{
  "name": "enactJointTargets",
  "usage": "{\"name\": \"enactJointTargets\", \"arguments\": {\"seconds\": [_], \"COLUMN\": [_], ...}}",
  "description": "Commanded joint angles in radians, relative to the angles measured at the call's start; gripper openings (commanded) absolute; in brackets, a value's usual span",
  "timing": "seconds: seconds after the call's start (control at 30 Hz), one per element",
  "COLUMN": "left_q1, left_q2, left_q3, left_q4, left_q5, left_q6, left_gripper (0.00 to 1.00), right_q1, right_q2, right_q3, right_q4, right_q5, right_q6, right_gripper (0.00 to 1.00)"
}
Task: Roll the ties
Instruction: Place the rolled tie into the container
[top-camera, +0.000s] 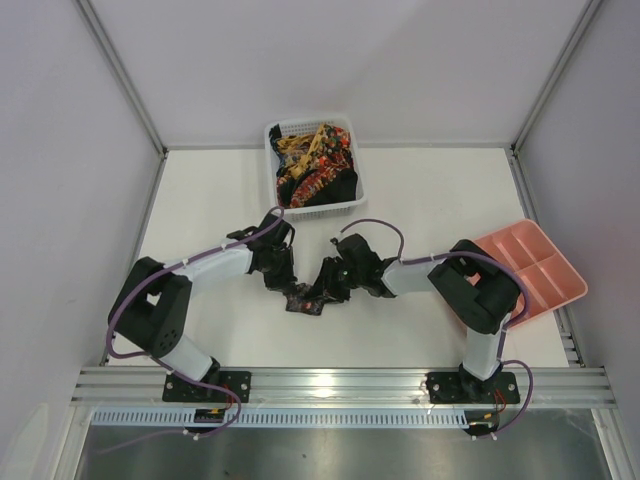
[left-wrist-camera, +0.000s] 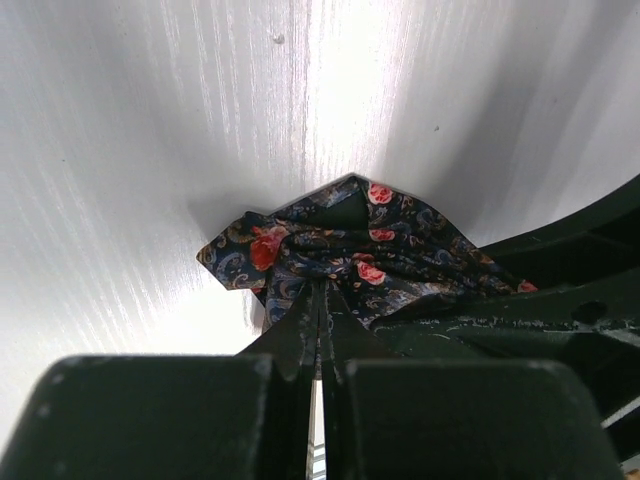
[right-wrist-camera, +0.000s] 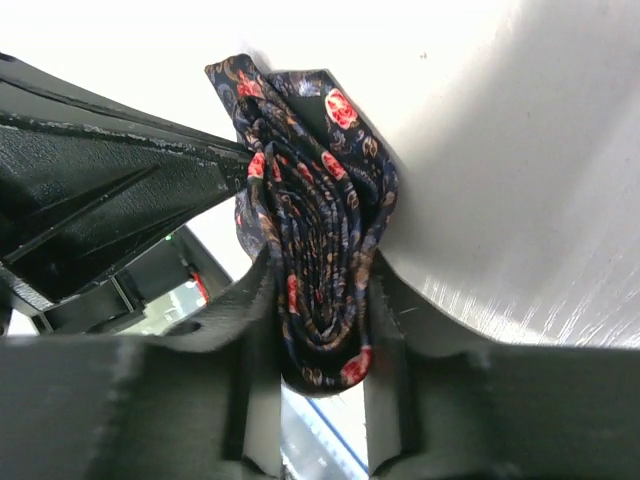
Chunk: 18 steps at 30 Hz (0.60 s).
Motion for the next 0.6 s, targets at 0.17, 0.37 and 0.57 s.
{"name": "enactJointTargets", "arguments": {"seconds": [0.17, 0.37, 0.57], "left_q1": [0.004, 0.009, 0.009], "left_q2": [-0.059, -0.206, -0.277], "left_q3": [0.041, 0.118, 0.103], "left_q4": [-0.029, -0.110, -0.089], "left_q5": [-0.015, -0.043, 0.025], "left_q6": [0.020, 0.038, 0.046], "left_gripper": [0.01, 0.13, 0.15], "right_q1": [-0.005, -0.118, -0.290], "right_q2": [-0.024, -0.161, -0.238], "right_q3": [0.083, 0.290, 0.485], "right_q4": [-0.326, -0.743, -1.182], "right_q5": [0.099, 0.064, 0.116], "right_q6": [-0.237, -0.562, -0.964], "right_gripper": [0.00, 0.00, 0.00]}}
